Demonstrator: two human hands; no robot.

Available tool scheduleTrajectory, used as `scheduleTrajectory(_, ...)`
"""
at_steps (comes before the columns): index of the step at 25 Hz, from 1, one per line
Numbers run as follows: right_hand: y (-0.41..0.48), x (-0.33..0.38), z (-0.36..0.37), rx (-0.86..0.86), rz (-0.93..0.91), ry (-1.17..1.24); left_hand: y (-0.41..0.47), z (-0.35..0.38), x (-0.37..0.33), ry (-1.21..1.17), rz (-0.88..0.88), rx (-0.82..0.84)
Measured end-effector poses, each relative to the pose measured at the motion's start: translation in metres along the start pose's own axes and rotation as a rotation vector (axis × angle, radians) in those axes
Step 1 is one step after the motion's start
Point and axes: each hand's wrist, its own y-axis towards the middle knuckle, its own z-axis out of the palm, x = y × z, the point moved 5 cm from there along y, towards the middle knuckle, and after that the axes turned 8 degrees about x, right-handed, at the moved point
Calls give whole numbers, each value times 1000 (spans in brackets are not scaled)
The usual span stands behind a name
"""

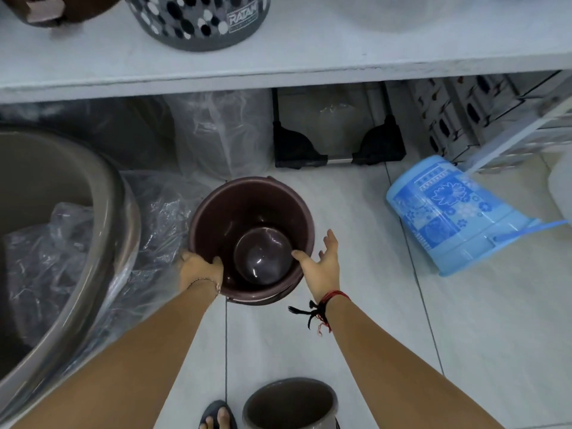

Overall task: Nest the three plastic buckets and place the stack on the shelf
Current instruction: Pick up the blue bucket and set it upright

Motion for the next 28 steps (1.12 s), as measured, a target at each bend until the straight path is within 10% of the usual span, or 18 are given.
scheduleTrajectory(8, -8, 54, -237, -298, -76, -63, -143, 107, -171, 482, 823, 75)
scheduleTrajectory(17, 63, 50, -499, -281, -26, -549, -254, 350, -281, 266, 721, 426)
scheduleTrajectory(21, 120, 37, -522, -49, 33, -1011, -248, 414, -294, 217, 608, 401)
scheduleTrajectory(28, 122, 50, -518, -206, -151, -1323, -244, 397, -293, 294, 821, 222)
